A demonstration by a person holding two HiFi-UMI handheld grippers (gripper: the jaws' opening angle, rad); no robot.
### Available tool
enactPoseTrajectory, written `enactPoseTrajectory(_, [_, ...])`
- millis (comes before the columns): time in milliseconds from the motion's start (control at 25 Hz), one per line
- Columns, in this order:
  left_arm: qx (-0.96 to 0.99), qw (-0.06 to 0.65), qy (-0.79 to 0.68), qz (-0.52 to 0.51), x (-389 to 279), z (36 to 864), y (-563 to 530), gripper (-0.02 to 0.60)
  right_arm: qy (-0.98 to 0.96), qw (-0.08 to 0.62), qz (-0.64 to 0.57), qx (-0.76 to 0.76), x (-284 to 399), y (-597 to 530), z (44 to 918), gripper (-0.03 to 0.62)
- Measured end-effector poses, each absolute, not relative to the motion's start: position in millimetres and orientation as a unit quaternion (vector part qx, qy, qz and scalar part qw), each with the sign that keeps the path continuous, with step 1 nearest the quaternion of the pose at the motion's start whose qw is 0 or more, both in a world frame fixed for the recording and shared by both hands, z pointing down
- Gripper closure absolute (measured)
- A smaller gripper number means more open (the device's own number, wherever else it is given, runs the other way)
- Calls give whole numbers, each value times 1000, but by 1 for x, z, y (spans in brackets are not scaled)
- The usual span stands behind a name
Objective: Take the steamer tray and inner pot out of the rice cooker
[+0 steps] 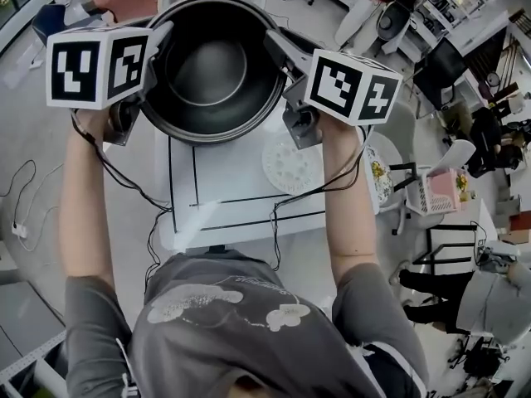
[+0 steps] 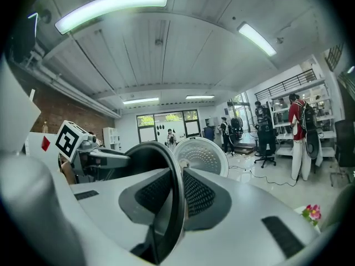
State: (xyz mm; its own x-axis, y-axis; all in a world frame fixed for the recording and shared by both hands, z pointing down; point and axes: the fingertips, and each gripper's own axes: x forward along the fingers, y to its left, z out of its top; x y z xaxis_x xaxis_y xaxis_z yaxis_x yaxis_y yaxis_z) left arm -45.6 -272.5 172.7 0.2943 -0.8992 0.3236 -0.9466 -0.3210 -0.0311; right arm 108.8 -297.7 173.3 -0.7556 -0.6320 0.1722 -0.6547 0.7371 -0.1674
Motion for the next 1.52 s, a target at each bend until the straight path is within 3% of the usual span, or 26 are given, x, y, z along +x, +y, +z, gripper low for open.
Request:
enactPoseTrajectory(360, [801, 89, -578, 126, -48, 176, -194, 512, -933, 38, 109, 341, 107, -220, 171, 507])
enactPoseTrajectory(840, [807, 163, -555, 116, -50, 227, -78, 512, -925, 50, 153, 344, 104, -102, 203, 510])
enactPoseTrajectory(1520, [795, 300, -506, 148, -20, 368, -28, 511, -887, 120, 259, 363, 134, -52, 336, 511])
